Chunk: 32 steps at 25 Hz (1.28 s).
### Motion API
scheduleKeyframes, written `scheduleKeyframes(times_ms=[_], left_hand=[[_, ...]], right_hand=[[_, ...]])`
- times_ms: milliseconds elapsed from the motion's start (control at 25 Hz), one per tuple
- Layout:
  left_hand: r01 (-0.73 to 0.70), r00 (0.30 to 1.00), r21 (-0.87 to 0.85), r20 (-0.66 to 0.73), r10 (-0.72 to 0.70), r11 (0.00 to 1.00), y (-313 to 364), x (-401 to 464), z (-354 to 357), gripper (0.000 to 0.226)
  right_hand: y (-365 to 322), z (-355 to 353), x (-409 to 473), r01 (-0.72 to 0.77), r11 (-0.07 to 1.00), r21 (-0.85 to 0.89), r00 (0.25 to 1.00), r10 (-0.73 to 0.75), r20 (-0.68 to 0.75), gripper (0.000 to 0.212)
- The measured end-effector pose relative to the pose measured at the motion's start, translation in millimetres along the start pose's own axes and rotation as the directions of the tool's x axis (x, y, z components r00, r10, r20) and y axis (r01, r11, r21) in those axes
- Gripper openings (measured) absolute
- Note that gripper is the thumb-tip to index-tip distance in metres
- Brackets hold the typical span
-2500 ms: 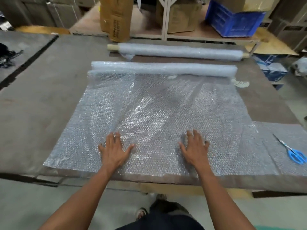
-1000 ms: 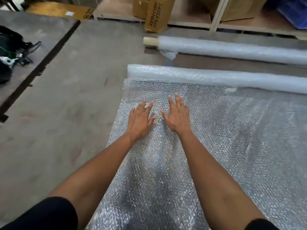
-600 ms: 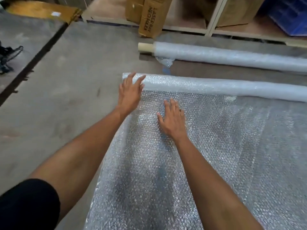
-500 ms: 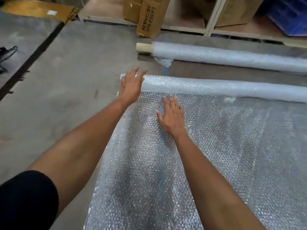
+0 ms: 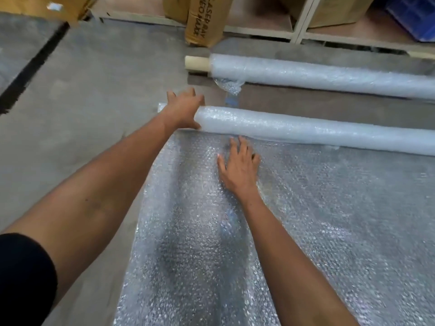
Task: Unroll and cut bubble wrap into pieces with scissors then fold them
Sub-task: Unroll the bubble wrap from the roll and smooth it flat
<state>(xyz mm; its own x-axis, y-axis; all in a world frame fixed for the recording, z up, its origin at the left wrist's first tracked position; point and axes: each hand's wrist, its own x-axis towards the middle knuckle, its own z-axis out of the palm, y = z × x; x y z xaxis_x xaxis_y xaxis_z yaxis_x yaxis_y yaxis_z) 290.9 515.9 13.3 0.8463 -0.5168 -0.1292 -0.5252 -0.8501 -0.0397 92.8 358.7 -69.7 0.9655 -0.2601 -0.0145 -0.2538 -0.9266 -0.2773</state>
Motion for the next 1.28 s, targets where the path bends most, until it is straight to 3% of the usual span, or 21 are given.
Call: scheduleKeyframes(times_ms=[120, 240, 360, 560, 720, 880, 1080, 1280], left_hand=[[0.011, 0.984, 0.049, -0.178, -0.002, 0.999, -4.7, -1.2, 8.7, 0.074], [0.036, 0.977, 0.063, -0.211, -0.022, 0.997, -9.1, -6.4, 21.6, 0.084], [0.02, 0.976, -0.01, -0.218, -0.022, 1.0, -7.7, -11.9, 27.0, 0.096], [0.0, 0.974, 0.061, -0.227, 0.014, 0.998, -3.5, -15.3, 25.3, 0.085], [0.022, 0.979, 0.088, -0.205, -0.003, 0.996, -0.3, -16.1, 22.7, 0.083], [0.078, 0.982, 0.107, -0.18, -0.058, 0.991, 8.4, -17.1, 21.0, 0.077], [0.178, 0.968, 0.0, -0.177, -0.175, 0.984, 34.6, -29.3, 25.4, 0.084], [0.15, 0.969, -0.249, -0.155, -0.192, 0.957, 144.7, -99.0, 40.8, 0.102]], right_hand=[[-3.0, 3.2, 4.2, 0.019, 0.998, 0.055, 0.999, -0.021, 0.041, 0.081], [1.7, -1.0, 8.3, 0.027, 0.996, 0.08, 0.995, -0.035, 0.092, 0.084], [13.0, -9.9, 10.9, -0.012, 0.995, 0.104, 0.999, 0.009, 0.031, 0.079], [45.2, -23.3, -0.9, -0.279, 0.948, 0.15, 0.937, 0.303, -0.172, 0.074], [100.2, -40.4, 0.5, -0.463, 0.867, 0.186, 0.859, 0.491, -0.149, 0.081], [153.3, -59.1, 7.5, -0.326, 0.935, 0.138, 0.943, 0.332, -0.024, 0.075], [176.8, -81.0, -4.6, -0.267, 0.954, 0.139, 0.964, 0.266, 0.032, 0.071], [184.3, -82.4, -90.6, -0.283, 0.949, 0.138, 0.959, 0.285, 0.006, 0.07]])
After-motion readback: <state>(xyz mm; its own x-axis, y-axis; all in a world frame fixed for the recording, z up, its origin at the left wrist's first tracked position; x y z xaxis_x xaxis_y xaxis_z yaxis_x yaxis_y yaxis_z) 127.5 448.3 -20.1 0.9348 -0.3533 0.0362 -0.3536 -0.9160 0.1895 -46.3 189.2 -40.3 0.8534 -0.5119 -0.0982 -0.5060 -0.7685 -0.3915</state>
